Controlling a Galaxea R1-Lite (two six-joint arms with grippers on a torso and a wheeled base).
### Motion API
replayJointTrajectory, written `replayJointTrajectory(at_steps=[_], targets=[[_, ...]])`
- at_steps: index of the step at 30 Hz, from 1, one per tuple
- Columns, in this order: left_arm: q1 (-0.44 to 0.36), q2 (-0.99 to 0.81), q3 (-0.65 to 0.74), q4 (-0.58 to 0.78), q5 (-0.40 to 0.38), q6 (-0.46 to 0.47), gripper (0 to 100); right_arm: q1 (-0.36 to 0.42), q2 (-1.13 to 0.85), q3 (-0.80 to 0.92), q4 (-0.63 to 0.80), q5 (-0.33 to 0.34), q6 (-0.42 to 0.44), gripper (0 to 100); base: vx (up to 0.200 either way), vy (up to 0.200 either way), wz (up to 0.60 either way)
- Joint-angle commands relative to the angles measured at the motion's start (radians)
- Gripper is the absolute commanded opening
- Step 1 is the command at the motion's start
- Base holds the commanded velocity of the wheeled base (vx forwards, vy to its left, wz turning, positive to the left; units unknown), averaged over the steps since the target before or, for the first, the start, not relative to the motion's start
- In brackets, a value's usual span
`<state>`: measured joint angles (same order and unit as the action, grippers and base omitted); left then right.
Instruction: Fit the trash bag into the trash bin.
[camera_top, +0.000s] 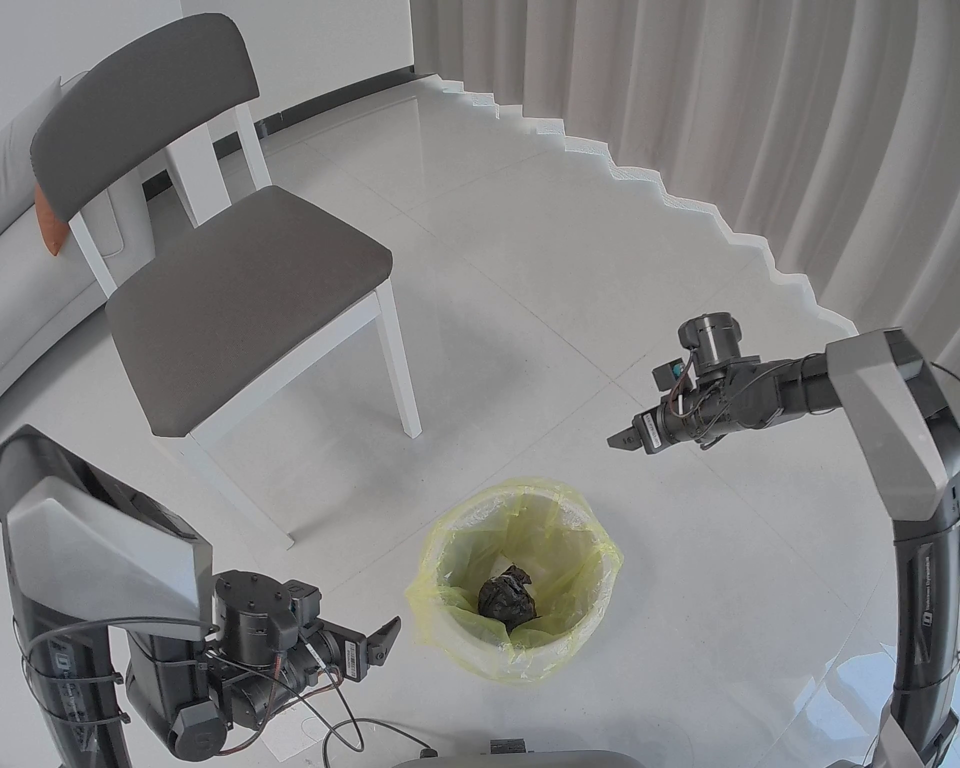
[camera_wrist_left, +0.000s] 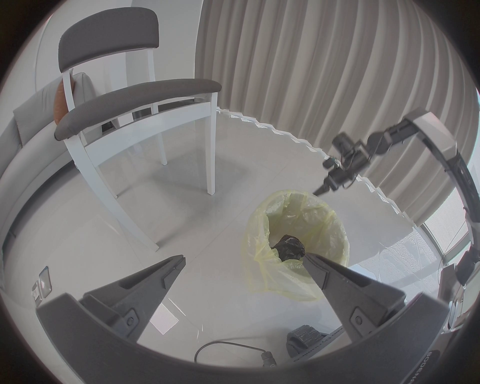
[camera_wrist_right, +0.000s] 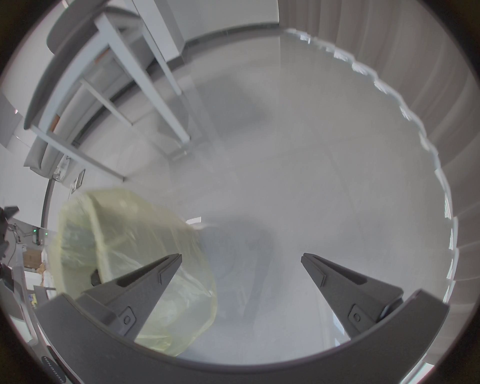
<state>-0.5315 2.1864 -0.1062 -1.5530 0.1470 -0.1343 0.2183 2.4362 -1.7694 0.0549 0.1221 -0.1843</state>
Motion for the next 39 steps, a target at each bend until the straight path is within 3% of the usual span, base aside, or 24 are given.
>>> replayJointTrajectory(at_steps=[1,9,21,28,39], targets=[[-0.001,0.184,-0.092,-0.018,-0.007,0.001,100,-0.007,-0.267,0.18,-0.047,-0.001,-0.006,100,0.0,0.0,0.0],[0.001,0.227,-0.23,-0.018,-0.007,0.004,100,-0.016,-0.471,0.341,-0.047,0.001,-0.015,100,0.0,0.0,0.0],[-0.013,0.297,-0.455,-0.016,0.003,0.035,100,-0.023,-0.6,0.55,-0.13,0.002,-0.05,100,0.0,0.0,0.0],[-0.05,0.293,-0.558,0.142,0.077,0.153,100,-0.023,-0.626,0.584,-0.136,0.001,-0.061,100,0.0,0.0,0.0],[-0.053,0.253,-0.55,0.263,0.066,0.26,100,-0.022,-0.626,0.608,-0.136,0.001,-0.081,100,0.0,0.0,0.0]])
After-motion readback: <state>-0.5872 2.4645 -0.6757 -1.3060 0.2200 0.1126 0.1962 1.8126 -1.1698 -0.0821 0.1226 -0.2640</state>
